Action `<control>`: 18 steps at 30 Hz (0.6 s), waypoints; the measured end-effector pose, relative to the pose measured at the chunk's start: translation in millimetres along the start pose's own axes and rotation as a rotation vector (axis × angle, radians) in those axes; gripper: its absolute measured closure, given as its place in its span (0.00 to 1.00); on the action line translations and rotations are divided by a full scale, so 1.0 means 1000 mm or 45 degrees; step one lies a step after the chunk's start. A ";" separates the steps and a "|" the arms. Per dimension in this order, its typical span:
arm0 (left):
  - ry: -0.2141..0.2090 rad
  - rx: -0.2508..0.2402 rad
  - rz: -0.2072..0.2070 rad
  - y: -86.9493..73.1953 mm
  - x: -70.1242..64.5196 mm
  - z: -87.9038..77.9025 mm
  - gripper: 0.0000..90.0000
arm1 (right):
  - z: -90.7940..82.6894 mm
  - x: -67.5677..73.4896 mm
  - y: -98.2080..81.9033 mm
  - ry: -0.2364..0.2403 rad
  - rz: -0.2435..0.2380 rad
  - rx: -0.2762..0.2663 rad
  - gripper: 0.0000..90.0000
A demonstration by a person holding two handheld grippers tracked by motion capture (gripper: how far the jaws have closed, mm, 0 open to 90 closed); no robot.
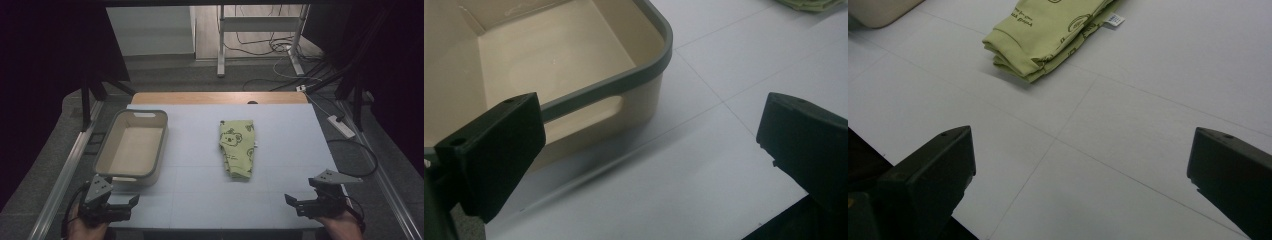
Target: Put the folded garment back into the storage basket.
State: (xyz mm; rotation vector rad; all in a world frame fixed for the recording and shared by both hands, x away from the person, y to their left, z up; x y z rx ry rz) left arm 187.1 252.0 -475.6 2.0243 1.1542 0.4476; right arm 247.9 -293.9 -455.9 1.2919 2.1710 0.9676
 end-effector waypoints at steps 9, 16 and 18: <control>-0.023 0.013 0.000 0.000 0.000 0.001 0.00 | 0.001 -0.004 0.001 -0.008 0.025 -0.011 0.00; -0.038 0.018 -0.007 0.000 0.001 0.001 0.00 | 0.002 -0.004 0.001 -0.003 0.016 0.004 0.00; -0.041 0.022 -0.007 0.000 0.001 0.001 0.00 | 0.003 -0.003 0.001 0.000 0.016 0.006 0.00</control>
Point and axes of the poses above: each handheld gripper's, and its own axes: z roughly forward along the jaws, y roughly out of its top, x roughly to its left, the point moved 2 cm from there along z, roughly forward along the jaws, and after that the axes turned 9 degrees about -y, right-handed, at the moved point
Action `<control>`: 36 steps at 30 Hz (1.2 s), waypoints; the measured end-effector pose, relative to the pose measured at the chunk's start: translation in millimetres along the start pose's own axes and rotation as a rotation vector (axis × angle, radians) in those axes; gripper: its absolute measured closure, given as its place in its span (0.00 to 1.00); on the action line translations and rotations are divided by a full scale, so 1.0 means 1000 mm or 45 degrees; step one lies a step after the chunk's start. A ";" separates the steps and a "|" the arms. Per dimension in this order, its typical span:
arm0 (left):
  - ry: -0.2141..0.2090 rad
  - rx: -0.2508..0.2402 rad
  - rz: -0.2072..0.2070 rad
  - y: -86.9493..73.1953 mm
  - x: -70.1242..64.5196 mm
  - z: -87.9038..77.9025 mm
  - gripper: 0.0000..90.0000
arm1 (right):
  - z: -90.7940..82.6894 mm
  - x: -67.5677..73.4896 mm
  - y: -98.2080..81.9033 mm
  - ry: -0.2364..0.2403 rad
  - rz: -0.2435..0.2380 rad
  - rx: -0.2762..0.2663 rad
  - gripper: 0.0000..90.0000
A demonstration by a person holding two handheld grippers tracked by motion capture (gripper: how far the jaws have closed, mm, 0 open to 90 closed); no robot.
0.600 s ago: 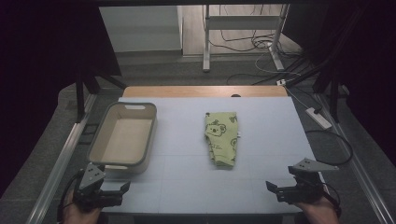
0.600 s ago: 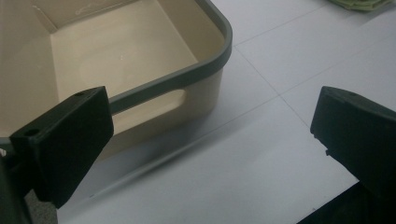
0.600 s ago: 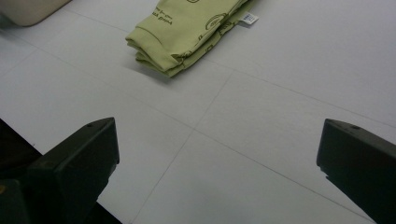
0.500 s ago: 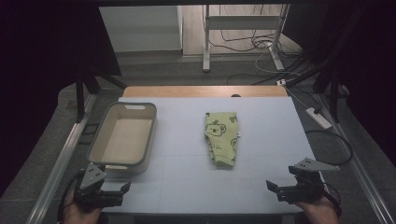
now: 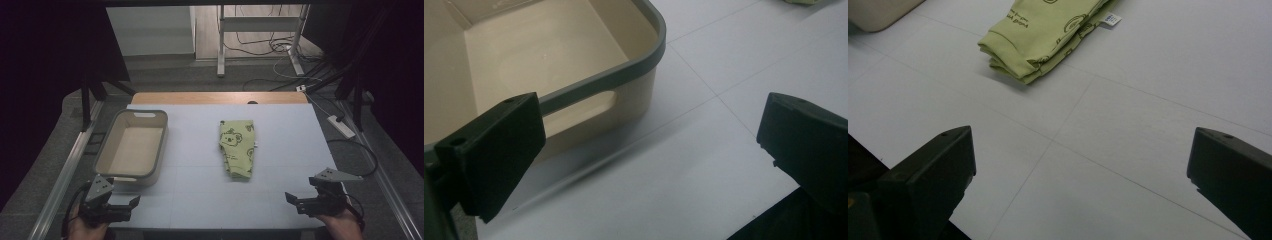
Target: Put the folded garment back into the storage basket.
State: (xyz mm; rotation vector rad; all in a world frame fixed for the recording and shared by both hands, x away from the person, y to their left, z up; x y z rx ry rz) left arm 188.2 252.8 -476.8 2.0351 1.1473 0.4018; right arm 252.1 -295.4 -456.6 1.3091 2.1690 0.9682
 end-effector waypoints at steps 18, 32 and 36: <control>-0.089 -0.014 0.036 0.006 -0.005 0.002 0.00 | 0.000 0.005 0.005 0.037 -0.061 -0.031 0.00; -0.133 -0.013 0.066 0.013 -0.006 0.008 0.00 | 0.004 0.006 0.007 0.065 -0.094 -0.033 0.00; -0.150 -0.018 0.079 0.016 -0.007 0.010 0.00 | 0.005 0.007 0.009 0.075 -0.105 -0.049 0.00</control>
Point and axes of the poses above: each handheld gripper's, and its own axes: z roughly forward along the jaws, y roughly out of its top, x roughly to its left, the point moved 2 cm from there along z, roughly forward along the jaws, and after that the axes turned 9 degrees about -y, right-handed, at the moved point
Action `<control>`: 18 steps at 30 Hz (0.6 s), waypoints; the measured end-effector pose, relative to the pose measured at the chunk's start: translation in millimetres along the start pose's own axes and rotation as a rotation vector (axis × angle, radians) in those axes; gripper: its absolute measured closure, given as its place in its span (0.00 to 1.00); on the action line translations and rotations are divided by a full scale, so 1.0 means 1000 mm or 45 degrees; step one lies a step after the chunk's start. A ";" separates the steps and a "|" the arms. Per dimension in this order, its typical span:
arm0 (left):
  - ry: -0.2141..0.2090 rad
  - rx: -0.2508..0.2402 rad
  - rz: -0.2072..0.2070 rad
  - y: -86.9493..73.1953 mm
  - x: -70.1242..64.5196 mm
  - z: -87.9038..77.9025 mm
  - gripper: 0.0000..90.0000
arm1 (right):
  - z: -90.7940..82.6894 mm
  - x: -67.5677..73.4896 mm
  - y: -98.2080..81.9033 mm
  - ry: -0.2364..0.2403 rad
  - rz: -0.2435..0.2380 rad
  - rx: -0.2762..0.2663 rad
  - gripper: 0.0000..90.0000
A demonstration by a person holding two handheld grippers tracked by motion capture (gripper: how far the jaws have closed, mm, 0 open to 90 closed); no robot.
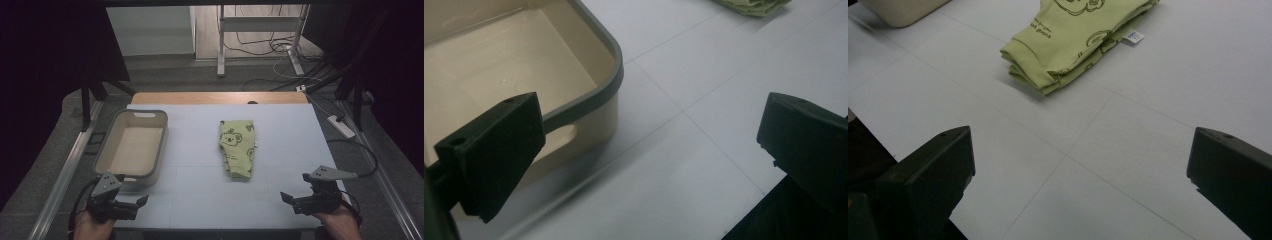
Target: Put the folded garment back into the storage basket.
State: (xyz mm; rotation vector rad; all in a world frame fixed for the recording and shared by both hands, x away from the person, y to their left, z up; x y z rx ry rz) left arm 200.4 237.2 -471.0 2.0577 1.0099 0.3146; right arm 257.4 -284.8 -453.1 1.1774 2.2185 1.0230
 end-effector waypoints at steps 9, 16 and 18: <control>-0.034 0.018 0.030 0.005 0.000 0.006 0.00 | 0.002 0.003 0.003 0.037 -0.033 -0.018 0.00; -0.056 0.008 0.041 0.012 -0.002 0.009 0.00 | 0.004 0.005 0.005 0.061 -0.045 -0.037 0.00; -0.068 0.009 0.043 0.014 -0.002 0.011 0.00 | 0.005 0.005 0.006 0.073 -0.051 -0.038 0.00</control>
Point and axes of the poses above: each handheld gripper's, and its own axes: z roughly forward along the jaws, y roughly out of its top, x roughly to its left, the point moved 2 cm from there along z, roughly forward along the jaws, and after that the axes turned 9 degrees about -y, right-handed, at the moved point
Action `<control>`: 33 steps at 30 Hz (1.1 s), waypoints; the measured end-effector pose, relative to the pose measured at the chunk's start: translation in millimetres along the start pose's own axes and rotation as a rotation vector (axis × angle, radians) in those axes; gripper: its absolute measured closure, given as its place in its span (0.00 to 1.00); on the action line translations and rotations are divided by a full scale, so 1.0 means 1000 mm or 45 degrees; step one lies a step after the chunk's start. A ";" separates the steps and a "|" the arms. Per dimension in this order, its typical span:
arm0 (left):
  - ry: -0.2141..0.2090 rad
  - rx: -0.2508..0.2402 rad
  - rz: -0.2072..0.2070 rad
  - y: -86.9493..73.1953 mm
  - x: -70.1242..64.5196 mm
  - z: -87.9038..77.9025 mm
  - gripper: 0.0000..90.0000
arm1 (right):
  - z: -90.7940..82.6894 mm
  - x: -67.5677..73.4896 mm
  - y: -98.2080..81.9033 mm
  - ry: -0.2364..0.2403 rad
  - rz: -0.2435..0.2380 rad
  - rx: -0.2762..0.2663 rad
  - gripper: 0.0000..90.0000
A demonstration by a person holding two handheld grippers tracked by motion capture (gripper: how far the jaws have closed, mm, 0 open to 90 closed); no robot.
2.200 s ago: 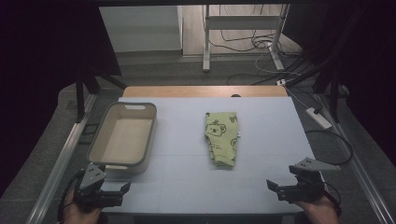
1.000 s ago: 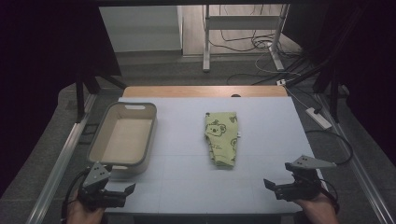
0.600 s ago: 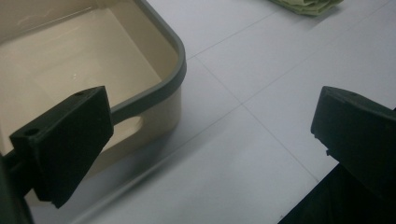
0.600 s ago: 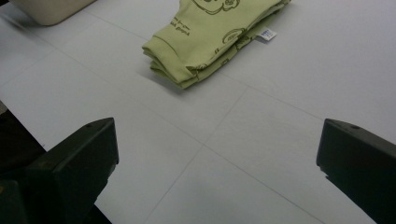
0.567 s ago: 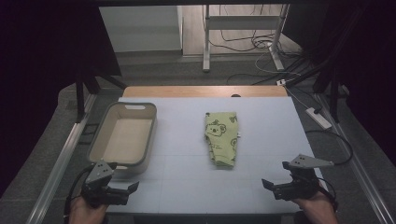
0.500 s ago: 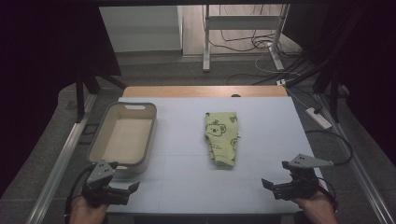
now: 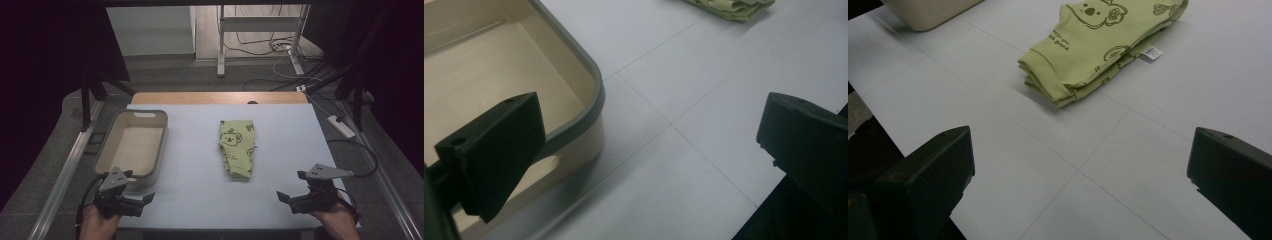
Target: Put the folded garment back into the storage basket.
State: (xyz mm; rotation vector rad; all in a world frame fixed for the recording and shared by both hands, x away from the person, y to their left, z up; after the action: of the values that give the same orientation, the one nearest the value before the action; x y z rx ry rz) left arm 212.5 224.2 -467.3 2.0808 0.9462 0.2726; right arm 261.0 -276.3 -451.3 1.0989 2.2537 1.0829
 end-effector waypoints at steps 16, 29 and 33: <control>-0.071 -0.005 0.015 0.011 0.000 0.012 0.00 | 0.004 0.007 0.007 0.076 -0.027 -0.007 0.00; -0.092 -0.001 0.013 0.024 0.001 0.024 0.00 | 0.013 0.011 0.014 0.137 -0.042 0.012 0.00; -0.116 0.001 0.019 0.030 0.000 0.028 0.00 | 0.015 0.011 0.016 0.143 -0.043 0.014 0.00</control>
State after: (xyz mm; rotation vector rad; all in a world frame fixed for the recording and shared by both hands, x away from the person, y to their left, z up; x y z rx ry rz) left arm 242.3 196.3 -462.2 2.0838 0.8770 0.1835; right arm 271.5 -254.8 -448.4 1.0244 2.3585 1.1462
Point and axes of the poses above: each handheld gripper's, and its own axes: z roughly forward along the jaws, y roughly out of its top, x roughly to its left, the point moved 2 cm from there along z, roughly forward along the jaws, and after that the axes turned 9 degrees about -y, right-handed, at the moved point
